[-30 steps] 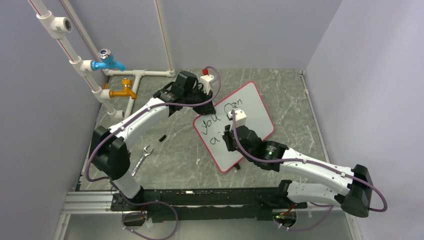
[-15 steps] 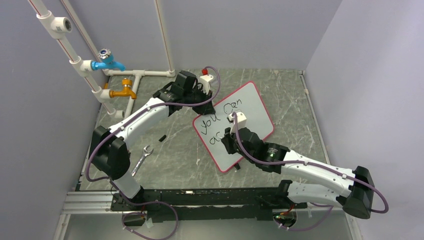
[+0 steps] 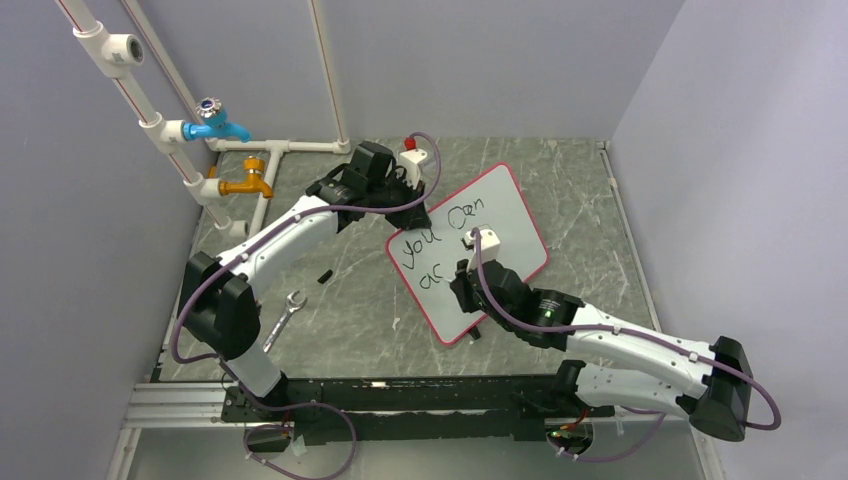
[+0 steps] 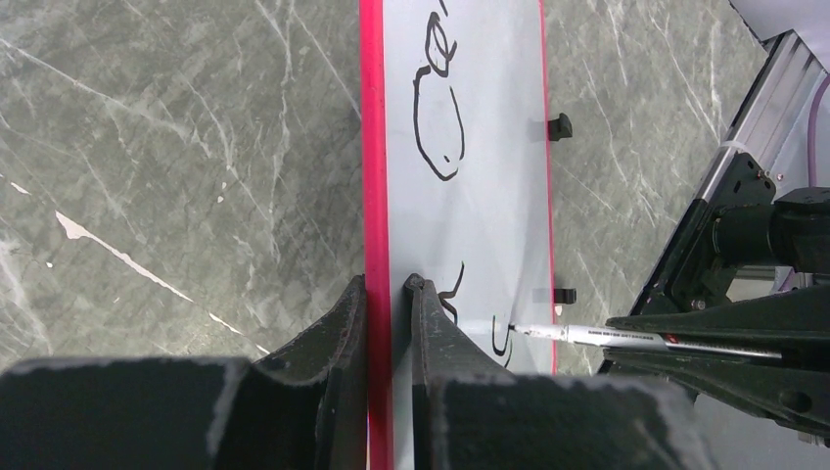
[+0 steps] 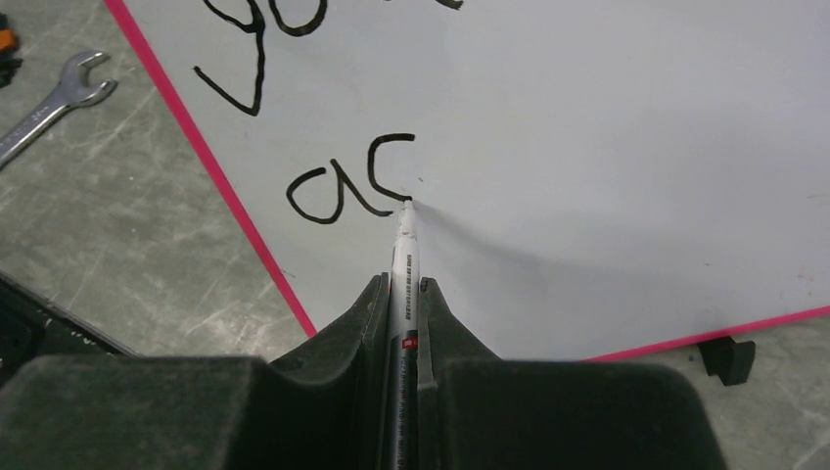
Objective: Write a sentence on the whiteboard
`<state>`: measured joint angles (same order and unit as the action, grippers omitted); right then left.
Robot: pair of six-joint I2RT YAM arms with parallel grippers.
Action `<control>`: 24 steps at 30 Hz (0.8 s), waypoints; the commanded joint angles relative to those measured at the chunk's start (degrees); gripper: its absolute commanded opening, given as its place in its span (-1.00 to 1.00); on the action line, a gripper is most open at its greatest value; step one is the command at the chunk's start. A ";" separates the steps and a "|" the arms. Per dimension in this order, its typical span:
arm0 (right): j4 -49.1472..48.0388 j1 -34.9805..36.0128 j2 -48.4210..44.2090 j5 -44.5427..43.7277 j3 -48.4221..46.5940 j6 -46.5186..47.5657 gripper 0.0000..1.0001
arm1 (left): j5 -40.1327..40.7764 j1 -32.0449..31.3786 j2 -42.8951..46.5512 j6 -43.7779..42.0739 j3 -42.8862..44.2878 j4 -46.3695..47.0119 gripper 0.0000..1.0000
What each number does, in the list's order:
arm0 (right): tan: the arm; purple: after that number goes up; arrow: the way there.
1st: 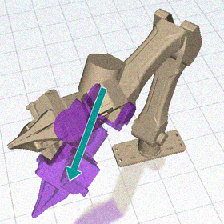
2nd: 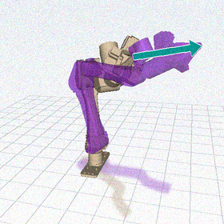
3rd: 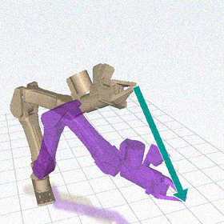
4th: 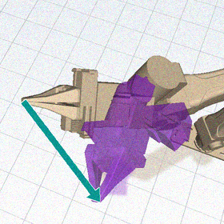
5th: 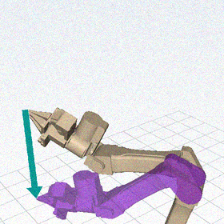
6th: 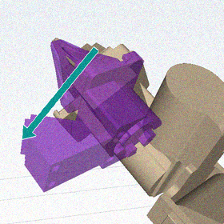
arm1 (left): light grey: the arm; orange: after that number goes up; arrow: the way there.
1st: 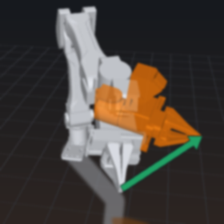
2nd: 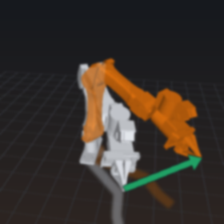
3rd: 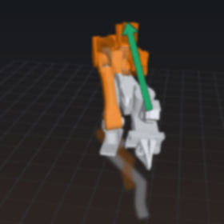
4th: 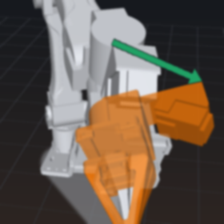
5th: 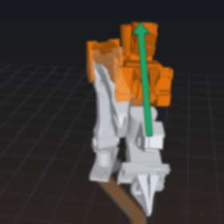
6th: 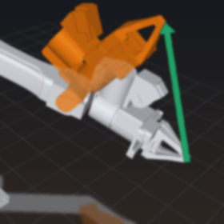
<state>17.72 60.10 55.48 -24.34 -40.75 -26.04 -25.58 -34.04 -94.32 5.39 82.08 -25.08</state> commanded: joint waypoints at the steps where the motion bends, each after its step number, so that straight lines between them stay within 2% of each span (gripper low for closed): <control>1: 2.58 -0.10 -1.14 -3.76 -1.75 -0.85 -1.00 | 4.23 0.20 1.77 -4.71 0.46 1.83 -1.00; 12: -2.77 -0.07 -5.42 -4.92 -3.85 2.00 -1.00 | 4.14 0.22 2.39 -4.68 0.34 1.70 -1.00; 17: -3.78 -0.21 -2.05 -7.26 -6.43 3.46 -1.00 | 3.92 0.13 2.69 -4.69 0.12 1.70 -1.00; 24: -6.49 -1.47 1.61 -6.30 -7.89 4.31 -1.00 | 3.63 0.14 3.22 -4.68 -0.14 1.73 -1.00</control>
<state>14.92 59.48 56.21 -29.65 -46.02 -23.09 -25.80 -34.06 -94.17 5.39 82.06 -24.97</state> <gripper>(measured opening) 0.124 0.171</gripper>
